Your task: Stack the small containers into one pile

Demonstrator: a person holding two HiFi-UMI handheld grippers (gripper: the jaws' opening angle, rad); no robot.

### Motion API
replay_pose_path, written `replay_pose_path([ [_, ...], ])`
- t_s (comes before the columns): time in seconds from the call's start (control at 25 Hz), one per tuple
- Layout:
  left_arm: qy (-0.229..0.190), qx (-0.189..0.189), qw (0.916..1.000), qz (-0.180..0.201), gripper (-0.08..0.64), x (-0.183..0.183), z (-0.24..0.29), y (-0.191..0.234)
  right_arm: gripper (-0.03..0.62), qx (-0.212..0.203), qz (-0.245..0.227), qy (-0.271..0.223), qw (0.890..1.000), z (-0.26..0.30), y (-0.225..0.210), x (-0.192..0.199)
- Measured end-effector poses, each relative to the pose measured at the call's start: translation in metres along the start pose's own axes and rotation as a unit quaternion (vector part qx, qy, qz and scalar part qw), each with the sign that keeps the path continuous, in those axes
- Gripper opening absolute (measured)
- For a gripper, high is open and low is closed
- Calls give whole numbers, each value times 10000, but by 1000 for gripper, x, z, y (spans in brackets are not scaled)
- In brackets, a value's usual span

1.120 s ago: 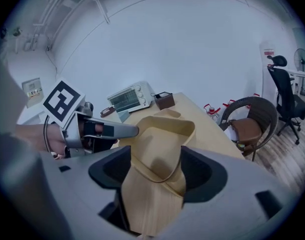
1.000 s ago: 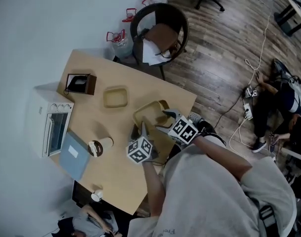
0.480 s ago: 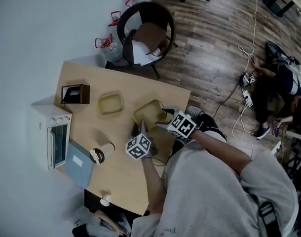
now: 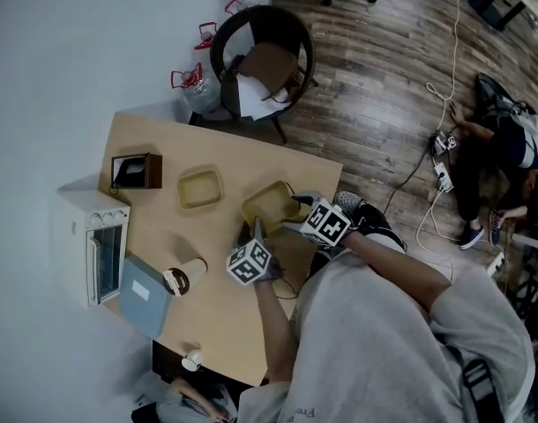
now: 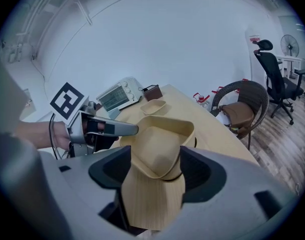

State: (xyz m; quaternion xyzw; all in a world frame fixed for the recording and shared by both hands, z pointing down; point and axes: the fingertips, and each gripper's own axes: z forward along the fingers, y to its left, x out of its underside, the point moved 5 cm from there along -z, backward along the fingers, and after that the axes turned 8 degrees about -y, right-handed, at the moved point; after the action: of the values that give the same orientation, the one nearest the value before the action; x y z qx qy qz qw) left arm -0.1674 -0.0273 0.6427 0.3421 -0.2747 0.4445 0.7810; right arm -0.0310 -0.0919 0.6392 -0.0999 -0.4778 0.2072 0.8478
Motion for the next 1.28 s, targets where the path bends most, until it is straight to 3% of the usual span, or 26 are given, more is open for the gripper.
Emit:
replay_pose_path([
  [0.36,240,132,9996,31,161,9,4,10,296,113,65,127,9998,-2,-8,10],
  [0.52,125,22,9999,-65,164,2,0,17,284,267,250,-85,9993,-5,-13,4],
  [0.8,-73,-73,9992,-390,163,1,-14,19,276,179,130,-226,9995,7,-17,-20],
  [0.92,-229,-179,9980,-555,160,-2,-29,23,276,3,-182,-263,9995,21,-21,-45],
  [1.04,-326,-256,9975,-577,158,-5,-42,31,276,-307,-843,-169,9958,43,-23,-80],
  [1.16,-481,-456,9952,-720,155,0,-54,40,276,-811,-1702,40,9821,69,-20,-109],
  [1.28,-673,-812,9891,-1030,155,3,-63,50,267,-1412,-2182,175,9655,101,-15,-134],
])
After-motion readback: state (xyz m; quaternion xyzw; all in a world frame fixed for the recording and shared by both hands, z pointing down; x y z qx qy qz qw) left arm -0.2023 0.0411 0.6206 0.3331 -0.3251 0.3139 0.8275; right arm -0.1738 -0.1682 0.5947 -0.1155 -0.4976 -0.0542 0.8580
